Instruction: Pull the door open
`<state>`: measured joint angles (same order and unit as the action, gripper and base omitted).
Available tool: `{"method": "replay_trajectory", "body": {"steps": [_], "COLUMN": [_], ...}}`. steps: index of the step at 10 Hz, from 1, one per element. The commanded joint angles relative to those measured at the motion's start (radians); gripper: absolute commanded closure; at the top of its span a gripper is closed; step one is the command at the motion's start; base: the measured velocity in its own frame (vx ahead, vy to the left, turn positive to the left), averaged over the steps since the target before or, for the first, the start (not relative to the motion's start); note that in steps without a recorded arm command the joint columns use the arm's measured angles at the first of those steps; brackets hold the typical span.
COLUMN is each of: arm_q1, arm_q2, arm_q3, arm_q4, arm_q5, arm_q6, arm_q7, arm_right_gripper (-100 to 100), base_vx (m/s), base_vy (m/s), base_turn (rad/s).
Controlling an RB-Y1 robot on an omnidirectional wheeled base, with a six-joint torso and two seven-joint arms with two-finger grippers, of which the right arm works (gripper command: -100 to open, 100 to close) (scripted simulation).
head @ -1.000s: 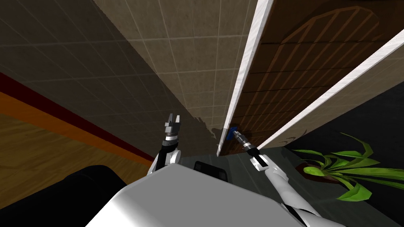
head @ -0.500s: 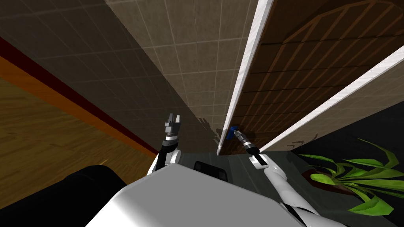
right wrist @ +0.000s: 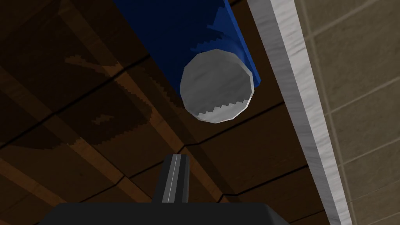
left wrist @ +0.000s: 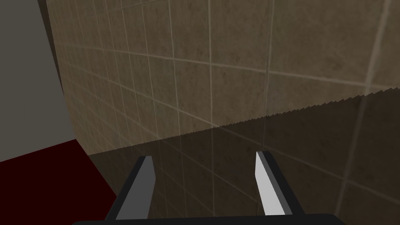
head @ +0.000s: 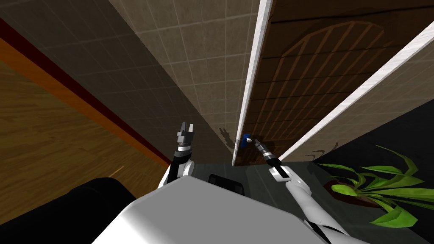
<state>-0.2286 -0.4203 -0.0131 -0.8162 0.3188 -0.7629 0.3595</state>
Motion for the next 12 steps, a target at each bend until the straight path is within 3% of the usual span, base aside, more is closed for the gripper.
{"method": "replay_trajectory", "body": {"steps": [1,12], "arm_q1": [0.010,0.089], "arm_q2": [-0.011,-0.085], "arm_q3": [-0.002,-0.013], "arm_q4": [0.000,-0.033], "arm_q5": [0.023,0.155], "arm_q6": [-0.012,-0.058], "arm_q7": [0.049,0.310], "arm_right_gripper": [-100,-100], "base_vx": [-0.040,-0.050], "base_vy": [0.080,0.060], "base_turn": [-0.086,-0.069]}}
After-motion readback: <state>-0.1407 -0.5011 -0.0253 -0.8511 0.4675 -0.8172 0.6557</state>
